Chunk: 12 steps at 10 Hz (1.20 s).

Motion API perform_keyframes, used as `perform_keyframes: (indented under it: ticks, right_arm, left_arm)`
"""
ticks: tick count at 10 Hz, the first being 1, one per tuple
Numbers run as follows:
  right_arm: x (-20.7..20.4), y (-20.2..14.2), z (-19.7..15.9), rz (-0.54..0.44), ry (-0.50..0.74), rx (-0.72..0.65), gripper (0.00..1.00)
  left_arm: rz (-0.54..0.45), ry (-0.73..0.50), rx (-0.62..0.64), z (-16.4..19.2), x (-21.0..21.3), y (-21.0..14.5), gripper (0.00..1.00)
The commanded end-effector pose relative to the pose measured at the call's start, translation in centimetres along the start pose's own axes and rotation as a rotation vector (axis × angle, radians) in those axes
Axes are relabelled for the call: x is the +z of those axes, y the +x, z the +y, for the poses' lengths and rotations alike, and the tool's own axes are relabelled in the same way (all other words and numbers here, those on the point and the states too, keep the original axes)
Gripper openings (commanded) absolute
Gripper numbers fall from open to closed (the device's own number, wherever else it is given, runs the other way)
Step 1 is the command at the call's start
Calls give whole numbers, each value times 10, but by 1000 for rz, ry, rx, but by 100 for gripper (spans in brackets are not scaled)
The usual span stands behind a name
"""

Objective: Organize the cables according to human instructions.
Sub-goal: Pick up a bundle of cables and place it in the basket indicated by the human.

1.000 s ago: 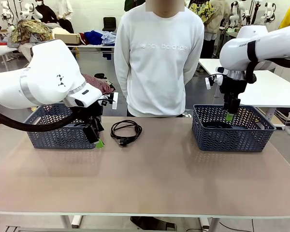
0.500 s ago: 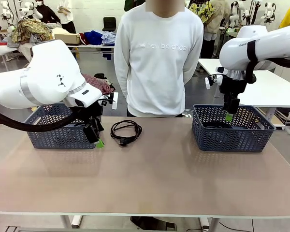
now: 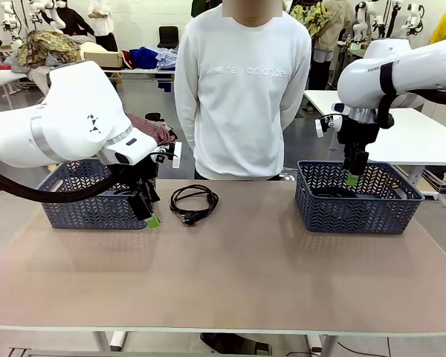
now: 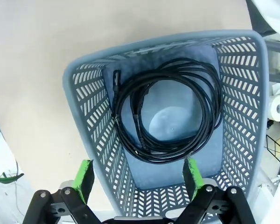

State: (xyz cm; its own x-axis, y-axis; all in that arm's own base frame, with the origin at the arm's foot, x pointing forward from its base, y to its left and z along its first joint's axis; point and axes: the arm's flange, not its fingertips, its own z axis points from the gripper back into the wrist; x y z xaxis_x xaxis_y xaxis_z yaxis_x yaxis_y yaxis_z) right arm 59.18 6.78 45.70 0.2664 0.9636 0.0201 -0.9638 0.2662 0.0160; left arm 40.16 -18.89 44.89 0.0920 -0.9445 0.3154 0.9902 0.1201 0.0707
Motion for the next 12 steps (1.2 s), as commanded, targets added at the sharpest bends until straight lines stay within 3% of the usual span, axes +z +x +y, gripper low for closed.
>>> perform_keyframes:
  ticks: [1,6,12]
  right_arm:
    - [10,17,19,-66,-31,-106,100]
    - [33,63,111,-175,-105,-229,100]
    - [-4,89,194,-310,-118,-238,100]
  left_arm:
    - [5,1,1,0,2,-2,100]
    - [5,1,1,0,2,-2,100]
    - [5,1,1,0,2,-2,100]
